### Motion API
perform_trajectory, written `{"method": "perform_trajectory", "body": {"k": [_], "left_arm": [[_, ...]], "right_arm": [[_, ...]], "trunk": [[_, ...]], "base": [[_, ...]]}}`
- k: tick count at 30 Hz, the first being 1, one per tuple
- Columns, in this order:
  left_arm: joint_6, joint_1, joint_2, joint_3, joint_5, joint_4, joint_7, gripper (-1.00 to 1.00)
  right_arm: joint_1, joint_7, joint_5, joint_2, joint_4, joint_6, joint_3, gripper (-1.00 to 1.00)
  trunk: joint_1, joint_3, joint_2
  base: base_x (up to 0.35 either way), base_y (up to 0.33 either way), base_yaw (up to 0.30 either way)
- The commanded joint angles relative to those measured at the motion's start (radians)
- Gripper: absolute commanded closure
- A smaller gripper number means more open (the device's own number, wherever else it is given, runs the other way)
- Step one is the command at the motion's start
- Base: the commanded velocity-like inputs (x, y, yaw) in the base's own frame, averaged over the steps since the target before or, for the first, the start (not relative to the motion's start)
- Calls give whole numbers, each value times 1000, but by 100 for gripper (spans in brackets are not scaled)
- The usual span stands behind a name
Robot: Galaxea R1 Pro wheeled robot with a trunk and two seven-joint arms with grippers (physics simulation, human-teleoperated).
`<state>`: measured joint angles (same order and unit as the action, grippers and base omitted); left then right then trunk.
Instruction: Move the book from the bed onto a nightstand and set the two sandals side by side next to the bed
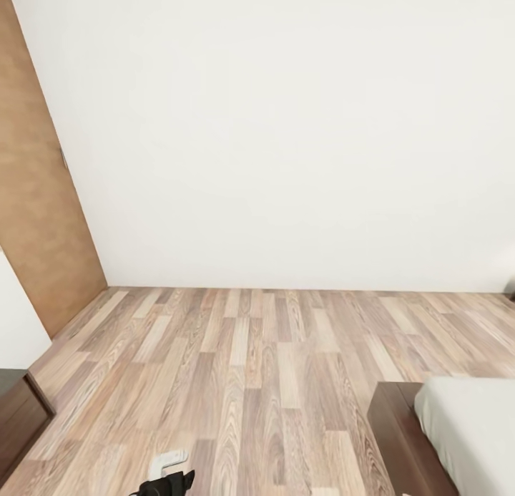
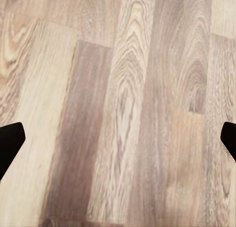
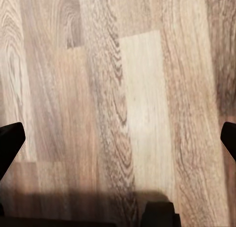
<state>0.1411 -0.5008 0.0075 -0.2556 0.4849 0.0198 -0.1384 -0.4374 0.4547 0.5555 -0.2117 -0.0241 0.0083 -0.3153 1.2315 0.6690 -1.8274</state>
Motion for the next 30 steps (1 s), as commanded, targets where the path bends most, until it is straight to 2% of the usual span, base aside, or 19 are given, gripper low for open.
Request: {"method": "perform_trajectory", "body": {"k": [1,30], "left_arm": [[3,-1,0,-8,11,-1,-4,-100],[3,-1,0,-10,11,-1,-4,-100]], "right_arm": [[-1,5,10,0,-2,1,-7,-100],[-1,8,7,0,-2,1,-7,-100]], "trunk": [[0,1,0],[0,1,0]], "base": [[280,0,0],[293,0,0]]}}
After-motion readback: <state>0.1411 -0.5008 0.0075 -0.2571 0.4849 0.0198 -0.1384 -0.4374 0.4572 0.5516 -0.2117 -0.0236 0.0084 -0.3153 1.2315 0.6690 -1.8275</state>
